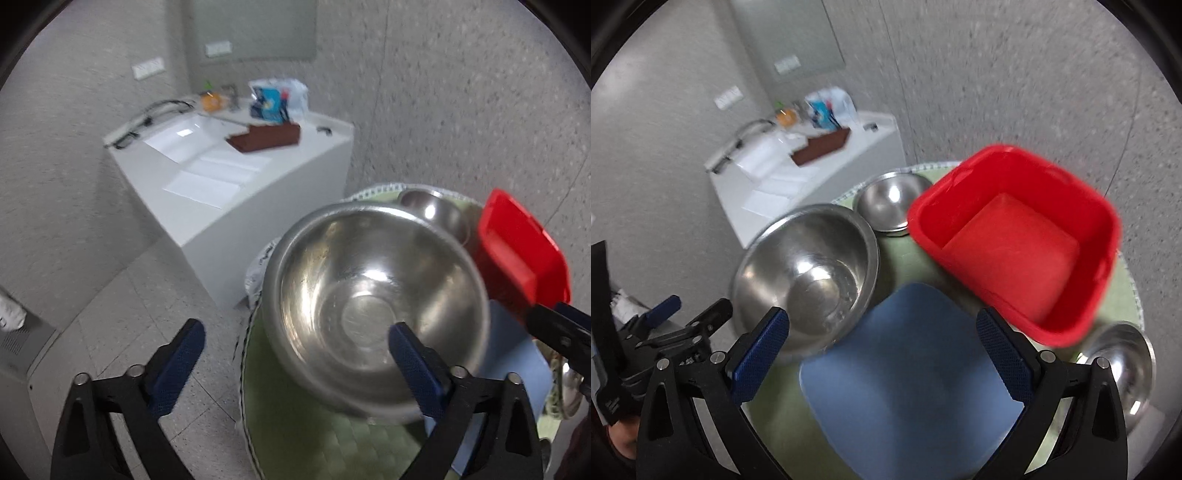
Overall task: Organize plates and bowls
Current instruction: 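Move both tools toward the large steel bowl on the table, then grasp the large steel bowl rim with the left tool while the right tool grips it too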
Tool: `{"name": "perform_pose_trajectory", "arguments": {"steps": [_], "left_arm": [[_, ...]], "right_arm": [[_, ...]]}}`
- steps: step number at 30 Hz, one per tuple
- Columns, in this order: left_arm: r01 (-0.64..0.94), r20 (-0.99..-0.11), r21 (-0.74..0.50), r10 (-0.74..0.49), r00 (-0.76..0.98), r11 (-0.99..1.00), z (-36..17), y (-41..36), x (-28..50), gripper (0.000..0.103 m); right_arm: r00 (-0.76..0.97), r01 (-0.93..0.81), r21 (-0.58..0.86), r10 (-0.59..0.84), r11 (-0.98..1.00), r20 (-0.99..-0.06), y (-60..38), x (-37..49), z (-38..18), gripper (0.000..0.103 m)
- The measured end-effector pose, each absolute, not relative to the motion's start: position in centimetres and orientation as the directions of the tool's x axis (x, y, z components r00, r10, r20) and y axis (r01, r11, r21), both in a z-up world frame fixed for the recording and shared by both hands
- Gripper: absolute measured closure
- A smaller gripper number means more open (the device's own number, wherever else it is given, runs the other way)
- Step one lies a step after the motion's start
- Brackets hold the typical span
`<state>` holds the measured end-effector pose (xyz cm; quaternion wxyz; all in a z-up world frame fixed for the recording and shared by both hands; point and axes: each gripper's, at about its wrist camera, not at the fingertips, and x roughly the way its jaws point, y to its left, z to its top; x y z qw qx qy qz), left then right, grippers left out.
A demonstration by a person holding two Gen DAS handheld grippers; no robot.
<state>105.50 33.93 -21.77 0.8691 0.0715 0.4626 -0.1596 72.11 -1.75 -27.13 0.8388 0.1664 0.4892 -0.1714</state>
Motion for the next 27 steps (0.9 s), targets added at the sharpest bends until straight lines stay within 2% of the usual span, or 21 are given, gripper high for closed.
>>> {"name": "perform_pose_trajectory", "arguments": {"steps": [1, 3, 4, 7, 8, 10, 14, 16, 17, 22, 27], "left_arm": [[0.356, -0.840, -0.033, -0.219, 0.496, 0.934, -22.8, 33.9, 107.0, 0.016], [0.374, -0.856, -0.054, -0.236, 0.460, 0.926, -24.2, 34.1, 109.0, 0.030], [0.382, -0.865, -0.064, -0.242, 0.440, 0.922, -25.0, 34.1, 109.7, 0.033], [0.394, -0.880, -0.084, -0.254, 0.401, 0.915, -26.6, 34.2, 111.6, 0.051], [0.399, -0.883, -0.097, -0.264, 0.388, 0.912, -27.1, 34.4, 112.3, 0.063], [0.400, -0.887, -0.104, -0.267, 0.376, 0.911, -27.6, 34.3, 112.5, 0.069], [0.386, -0.883, -0.108, -0.266, 0.387, 0.916, -28.0, 34.5, 112.3, 0.084], [0.382, -0.882, -0.124, -0.278, 0.380, 0.916, -28.2, 34.9, 112.6, 0.086], [0.382, -0.883, -0.118, -0.273, 0.382, 0.917, -28.3, 35.0, 112.6, 0.086], [0.351, -0.868, -0.110, -0.262, 0.422, 0.930, -27.4, 33.8, 110.5, 0.086], [0.337, -0.814, -0.132, -0.296, 0.499, 0.932, -22.8, 34.4, 107.3, 0.086]], "right_arm": [[0.427, 0.456, 0.097, -0.122, 0.885, -0.896, -1.9, 73.3, -28.3, 0.012], [0.387, 0.464, 0.082, -0.119, 0.882, -0.914, -2.1, 74.5, -30.2, 0.024], [0.367, 0.464, 0.063, -0.127, 0.884, -0.922, -2.2, 75.2, -31.0, 0.026], [0.326, 0.465, 0.032, -0.138, 0.885, -0.935, -2.4, 76.6, -32.5, 0.032], [0.315, 0.465, 0.020, -0.144, 0.885, -0.938, -2.5, 77.0, -32.9, 0.036], [0.293, 0.466, -0.007, -0.162, 0.885, -0.942, -2.8, 77.4, -33.5, 0.039], [0.277, 0.450, 0.014, -0.125, 0.893, -0.953, -3.1, 78.8, -34.4, 0.060], [0.285, 0.425, 0.038, -0.093, 0.905, -0.954, -2.9, 79.1, -34.7, 0.070], [0.285, 0.421, 0.045, -0.085, 0.906, -0.955, -2.9, 79.3, -34.9, 0.078], [0.308, 0.405, 0.098, -0.035, 0.909, -0.951, -3.0, 79.3, -35.1, 0.083], [0.400, 0.366, 0.175, 0.015, 0.914, -0.916, -2.8, 78.6, -31.8, 0.083]]}}
